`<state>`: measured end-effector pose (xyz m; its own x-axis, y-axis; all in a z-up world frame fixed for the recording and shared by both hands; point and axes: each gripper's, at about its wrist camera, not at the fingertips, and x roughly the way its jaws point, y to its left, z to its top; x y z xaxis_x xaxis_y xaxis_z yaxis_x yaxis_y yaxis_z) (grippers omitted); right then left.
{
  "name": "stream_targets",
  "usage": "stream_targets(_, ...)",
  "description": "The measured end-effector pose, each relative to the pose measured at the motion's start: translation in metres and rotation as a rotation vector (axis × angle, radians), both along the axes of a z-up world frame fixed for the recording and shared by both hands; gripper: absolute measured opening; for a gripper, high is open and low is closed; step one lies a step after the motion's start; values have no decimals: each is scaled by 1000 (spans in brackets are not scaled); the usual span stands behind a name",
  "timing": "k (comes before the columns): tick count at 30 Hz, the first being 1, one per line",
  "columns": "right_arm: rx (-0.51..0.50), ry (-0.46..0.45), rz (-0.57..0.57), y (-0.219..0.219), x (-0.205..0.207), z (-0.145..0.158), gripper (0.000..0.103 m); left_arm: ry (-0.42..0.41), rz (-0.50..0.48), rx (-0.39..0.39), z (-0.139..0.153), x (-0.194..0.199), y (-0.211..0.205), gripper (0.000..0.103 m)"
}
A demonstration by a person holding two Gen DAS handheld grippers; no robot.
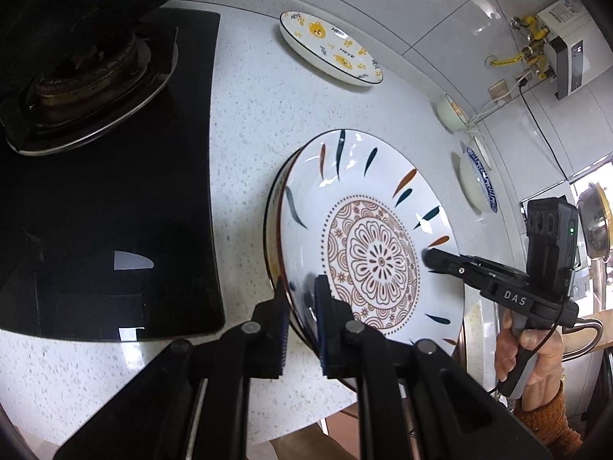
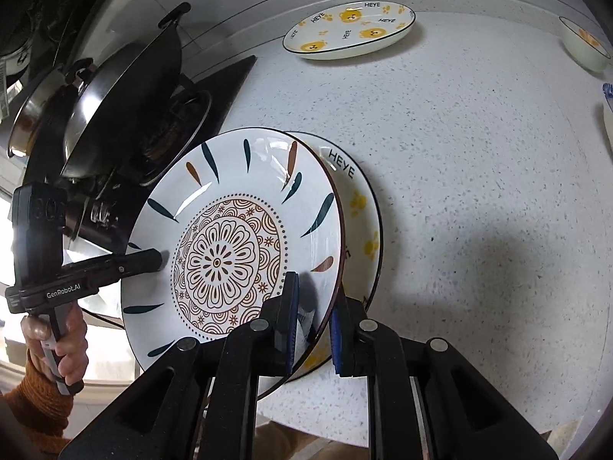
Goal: Organize plates and bowls
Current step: 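Carry the mandala plate onto the bear-print plate and open the right gripper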
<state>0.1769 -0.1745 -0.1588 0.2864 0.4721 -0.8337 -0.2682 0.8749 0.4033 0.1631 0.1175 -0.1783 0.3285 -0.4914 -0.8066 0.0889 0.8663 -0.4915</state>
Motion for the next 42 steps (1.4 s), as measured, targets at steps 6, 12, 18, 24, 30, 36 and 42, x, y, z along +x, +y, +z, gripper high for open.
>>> stream_targets(6,-13,5,-39,-5,2,-4,13,5,-16,32,-5,5,-10,12)
stream_targets(12,-7,15,-60,-10,5,-4,14,34,-13,50,-5,9,-13,14)
stream_targets(18,40,19,-94,-19,5,-2,14,51,-11,69,-4,13,-15,15)
stream_targets(24,55,14,-107,-23,2,0,14,25,-34,119,-1,11,-26,24)
stream_targets(30,56,-1,-120,-25,-1,4,16,-7,-52,147,2,8,-29,28)
stream_targets(36,74,-43,-156,-35,-5,17,26,-75,8,151,19,5,-16,35)
stream_targets(42,68,-61,-142,-27,-13,24,30,-117,32,135,35,-5,-4,38)
